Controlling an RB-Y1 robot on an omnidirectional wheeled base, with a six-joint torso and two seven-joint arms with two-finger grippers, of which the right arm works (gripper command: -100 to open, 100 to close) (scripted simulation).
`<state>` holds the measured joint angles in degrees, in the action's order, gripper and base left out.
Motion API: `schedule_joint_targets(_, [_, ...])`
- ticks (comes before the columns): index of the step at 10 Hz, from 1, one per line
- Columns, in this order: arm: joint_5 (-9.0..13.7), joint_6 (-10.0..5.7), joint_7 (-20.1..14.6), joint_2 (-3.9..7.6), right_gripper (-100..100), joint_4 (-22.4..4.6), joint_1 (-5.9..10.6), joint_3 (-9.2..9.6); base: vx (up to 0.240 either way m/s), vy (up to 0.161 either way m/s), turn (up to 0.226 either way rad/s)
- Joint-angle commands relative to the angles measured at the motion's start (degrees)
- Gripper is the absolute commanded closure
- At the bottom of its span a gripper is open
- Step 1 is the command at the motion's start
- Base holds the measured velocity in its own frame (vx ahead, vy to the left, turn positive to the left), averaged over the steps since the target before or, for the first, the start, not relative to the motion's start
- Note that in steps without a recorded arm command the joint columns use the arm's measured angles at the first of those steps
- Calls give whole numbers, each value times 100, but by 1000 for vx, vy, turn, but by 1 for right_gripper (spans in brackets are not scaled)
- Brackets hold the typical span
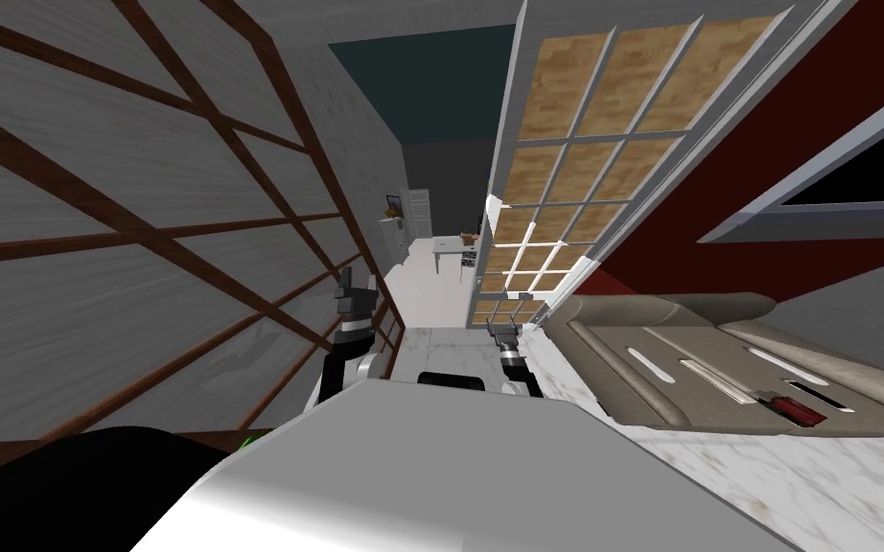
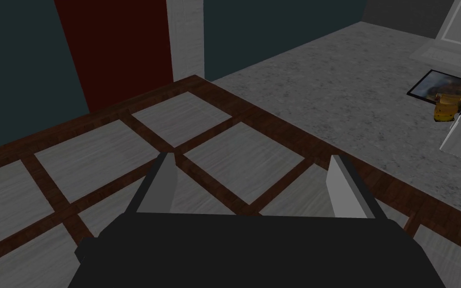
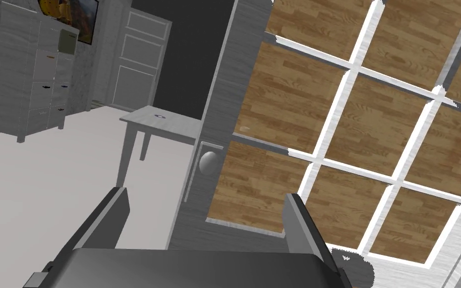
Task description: Pull the door open
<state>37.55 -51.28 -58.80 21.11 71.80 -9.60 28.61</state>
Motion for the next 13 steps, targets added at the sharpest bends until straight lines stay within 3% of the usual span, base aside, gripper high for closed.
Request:
schedule_joint_targets(1, [131, -38, -197, 81, -100, -149, 56, 114, 100, 29, 25])
schedule_joint_targets(13, [943, -446, -1523, 554, -100, -1505, 585, 905, 99, 26, 26])
